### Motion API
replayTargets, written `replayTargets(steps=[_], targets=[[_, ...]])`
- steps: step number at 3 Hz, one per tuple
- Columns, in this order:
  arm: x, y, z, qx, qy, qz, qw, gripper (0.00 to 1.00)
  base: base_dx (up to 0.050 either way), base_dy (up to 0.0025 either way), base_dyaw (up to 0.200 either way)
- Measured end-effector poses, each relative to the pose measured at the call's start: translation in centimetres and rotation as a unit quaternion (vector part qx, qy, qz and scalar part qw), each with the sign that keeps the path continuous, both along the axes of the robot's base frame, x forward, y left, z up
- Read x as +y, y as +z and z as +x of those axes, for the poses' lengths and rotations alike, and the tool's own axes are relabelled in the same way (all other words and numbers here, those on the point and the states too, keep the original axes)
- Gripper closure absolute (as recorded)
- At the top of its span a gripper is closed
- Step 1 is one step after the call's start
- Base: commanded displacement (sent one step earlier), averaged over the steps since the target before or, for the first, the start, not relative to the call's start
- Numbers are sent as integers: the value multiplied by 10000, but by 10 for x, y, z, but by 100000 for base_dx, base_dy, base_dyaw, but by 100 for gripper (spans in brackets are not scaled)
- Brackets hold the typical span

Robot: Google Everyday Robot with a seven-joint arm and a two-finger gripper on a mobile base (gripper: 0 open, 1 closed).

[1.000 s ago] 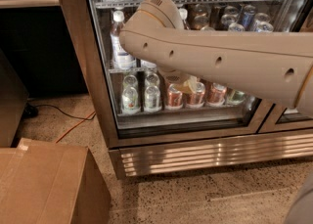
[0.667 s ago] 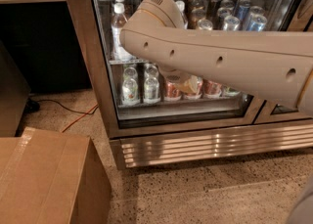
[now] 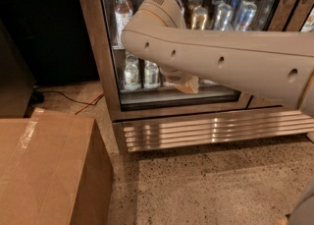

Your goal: Close left fridge door

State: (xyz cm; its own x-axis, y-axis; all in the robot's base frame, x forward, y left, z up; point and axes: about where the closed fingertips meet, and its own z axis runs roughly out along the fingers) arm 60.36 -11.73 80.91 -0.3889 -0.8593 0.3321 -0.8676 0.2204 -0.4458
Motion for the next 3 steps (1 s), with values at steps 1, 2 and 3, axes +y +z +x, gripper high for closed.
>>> replayTargets(steps=[1,2,3], targets=[[0,0,0,0,0,0,10000,100,0,0,0],[0,0,0,0,0,0,10000,81,0,0,0],[0,0,0,0,0,0,10000,43,0,0,0]])
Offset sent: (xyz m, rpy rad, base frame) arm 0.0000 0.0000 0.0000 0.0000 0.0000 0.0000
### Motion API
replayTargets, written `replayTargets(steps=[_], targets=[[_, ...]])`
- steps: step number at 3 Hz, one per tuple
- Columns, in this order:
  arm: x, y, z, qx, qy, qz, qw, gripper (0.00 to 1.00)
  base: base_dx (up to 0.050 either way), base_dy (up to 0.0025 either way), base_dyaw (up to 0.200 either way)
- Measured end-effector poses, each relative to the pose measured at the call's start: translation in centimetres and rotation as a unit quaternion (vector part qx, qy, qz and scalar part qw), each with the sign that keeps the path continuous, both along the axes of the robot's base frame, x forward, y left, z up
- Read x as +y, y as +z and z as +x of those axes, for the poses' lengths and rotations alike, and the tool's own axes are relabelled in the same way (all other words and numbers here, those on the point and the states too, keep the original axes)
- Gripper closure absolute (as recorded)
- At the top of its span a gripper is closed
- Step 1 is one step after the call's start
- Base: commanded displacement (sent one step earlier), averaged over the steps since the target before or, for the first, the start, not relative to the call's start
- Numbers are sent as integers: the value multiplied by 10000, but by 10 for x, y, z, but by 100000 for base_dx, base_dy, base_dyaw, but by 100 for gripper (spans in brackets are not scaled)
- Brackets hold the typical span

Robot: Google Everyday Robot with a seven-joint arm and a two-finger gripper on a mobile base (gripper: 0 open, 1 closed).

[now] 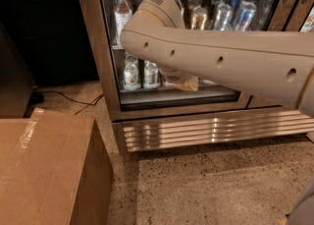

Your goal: Close left fridge door

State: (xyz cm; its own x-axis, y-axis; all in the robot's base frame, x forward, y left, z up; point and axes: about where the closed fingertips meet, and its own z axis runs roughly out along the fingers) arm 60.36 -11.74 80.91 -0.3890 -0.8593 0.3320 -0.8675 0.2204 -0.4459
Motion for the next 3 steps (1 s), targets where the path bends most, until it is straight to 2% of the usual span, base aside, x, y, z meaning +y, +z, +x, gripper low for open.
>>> replayTargets(steps=[2,3], targets=[[0,0,0,0,0,0,10000,0,0,0,0],[0,0,0,0,0,0,10000,0,0,0,0]])
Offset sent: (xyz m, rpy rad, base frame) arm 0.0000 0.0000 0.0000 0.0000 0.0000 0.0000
